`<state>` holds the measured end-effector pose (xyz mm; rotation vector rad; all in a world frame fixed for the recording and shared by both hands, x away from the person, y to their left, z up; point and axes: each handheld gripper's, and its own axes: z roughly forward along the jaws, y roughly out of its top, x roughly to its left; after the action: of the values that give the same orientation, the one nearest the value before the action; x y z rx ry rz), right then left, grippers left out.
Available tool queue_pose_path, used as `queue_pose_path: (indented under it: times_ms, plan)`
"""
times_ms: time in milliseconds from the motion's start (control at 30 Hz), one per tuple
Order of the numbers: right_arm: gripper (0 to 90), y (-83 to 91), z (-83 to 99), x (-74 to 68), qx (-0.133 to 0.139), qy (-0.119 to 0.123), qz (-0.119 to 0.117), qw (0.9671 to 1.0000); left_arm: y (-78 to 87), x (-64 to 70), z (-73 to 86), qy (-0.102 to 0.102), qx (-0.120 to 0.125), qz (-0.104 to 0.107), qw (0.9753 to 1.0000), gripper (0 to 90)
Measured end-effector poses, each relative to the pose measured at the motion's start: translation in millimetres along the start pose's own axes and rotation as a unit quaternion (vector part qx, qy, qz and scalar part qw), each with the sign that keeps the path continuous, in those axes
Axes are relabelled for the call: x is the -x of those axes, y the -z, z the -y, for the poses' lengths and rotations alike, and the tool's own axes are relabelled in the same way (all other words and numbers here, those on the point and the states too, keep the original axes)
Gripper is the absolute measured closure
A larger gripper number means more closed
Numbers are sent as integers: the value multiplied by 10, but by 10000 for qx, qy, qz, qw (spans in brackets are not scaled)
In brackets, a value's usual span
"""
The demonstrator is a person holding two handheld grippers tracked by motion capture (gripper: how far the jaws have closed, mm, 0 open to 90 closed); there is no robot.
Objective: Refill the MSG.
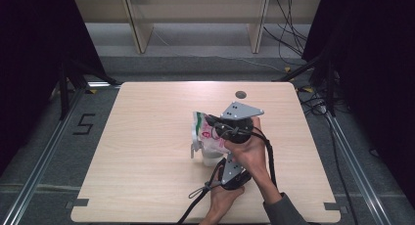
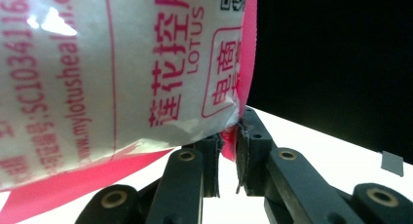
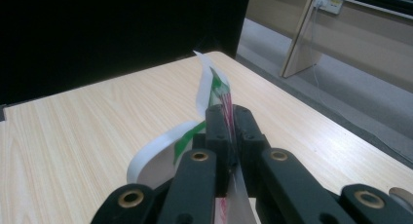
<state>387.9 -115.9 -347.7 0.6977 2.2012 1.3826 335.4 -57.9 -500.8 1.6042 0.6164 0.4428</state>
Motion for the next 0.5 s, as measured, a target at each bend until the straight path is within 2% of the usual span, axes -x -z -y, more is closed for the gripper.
queue_pose_path:
  times_ms: [67, 500]
  plan:
    - [881, 6, 1, 3, -9, -54, -14, 10000, 2, 3, -1, 1, -11, -24, 10000, 802]
    - [881, 2, 0, 5, 58, -40, 42, 10000, 5, 0, -2, -3, -3, -18, 10000, 803]
